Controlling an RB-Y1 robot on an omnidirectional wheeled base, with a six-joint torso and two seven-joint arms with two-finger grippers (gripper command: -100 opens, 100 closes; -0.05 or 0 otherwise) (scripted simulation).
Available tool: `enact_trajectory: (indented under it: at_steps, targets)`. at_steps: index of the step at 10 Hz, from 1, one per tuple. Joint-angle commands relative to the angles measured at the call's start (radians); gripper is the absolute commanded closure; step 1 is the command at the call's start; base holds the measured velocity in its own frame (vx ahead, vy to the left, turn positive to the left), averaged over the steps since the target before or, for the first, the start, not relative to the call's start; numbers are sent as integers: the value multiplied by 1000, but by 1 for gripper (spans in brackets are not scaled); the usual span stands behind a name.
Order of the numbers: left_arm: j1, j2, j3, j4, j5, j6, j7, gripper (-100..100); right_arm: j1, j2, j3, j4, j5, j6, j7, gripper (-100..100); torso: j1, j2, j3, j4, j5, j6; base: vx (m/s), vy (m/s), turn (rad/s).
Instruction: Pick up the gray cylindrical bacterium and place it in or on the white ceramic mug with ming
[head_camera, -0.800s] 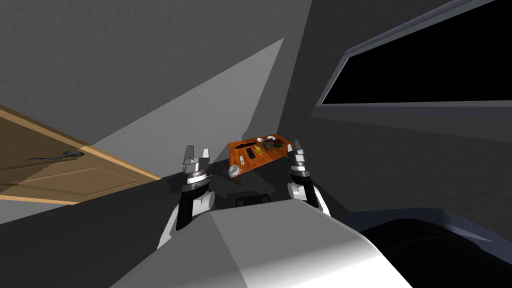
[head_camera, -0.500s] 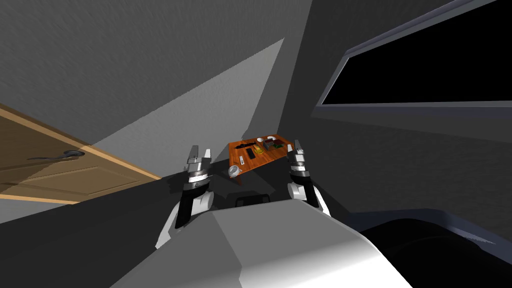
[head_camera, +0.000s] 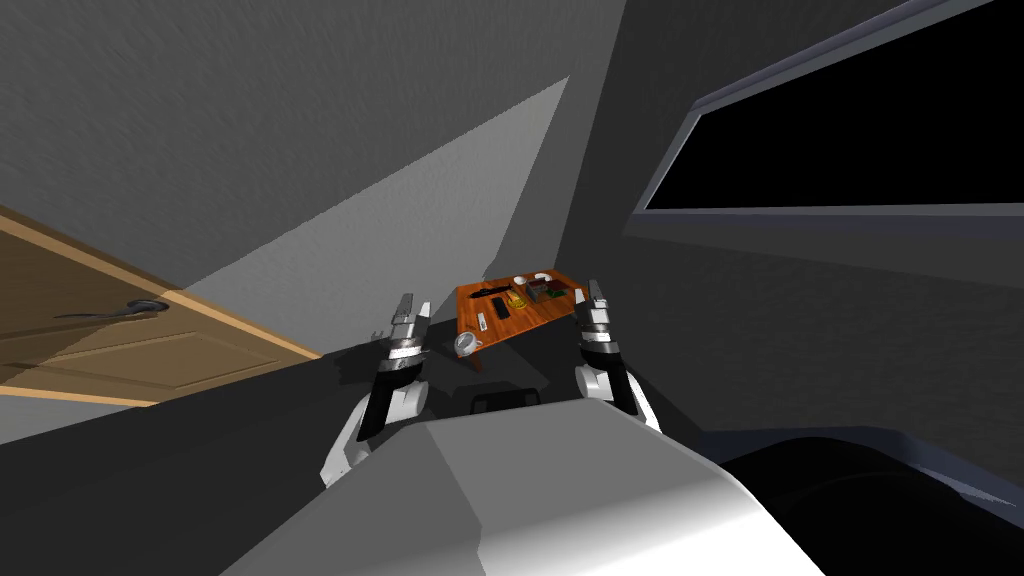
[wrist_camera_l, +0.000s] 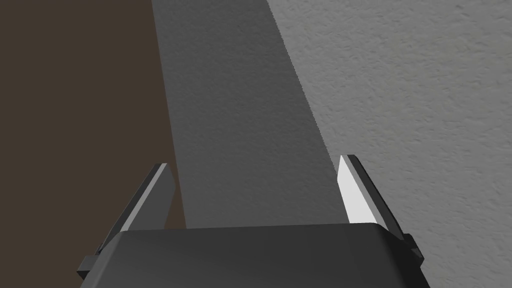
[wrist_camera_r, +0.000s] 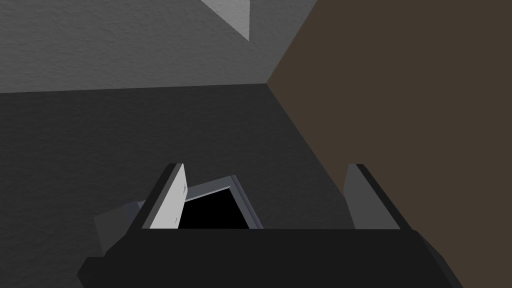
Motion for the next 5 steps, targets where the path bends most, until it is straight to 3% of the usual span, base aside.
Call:
enact_trajectory:
  at_steps: [1, 5]
  targets:
    - [-32, 15, -1, 50, 14, 27, 4, -100, 0, 0, 0, 0, 0, 0, 0, 0, 0, 0, 0, 0, 0, 0, 37, -57, 22]
    - [-99, 34, -8, 183, 55, 103, 16, -100, 0, 0, 0, 0, 0, 0, 0, 0, 0, -1, 0, 0, 0, 0, 40, -56, 22]
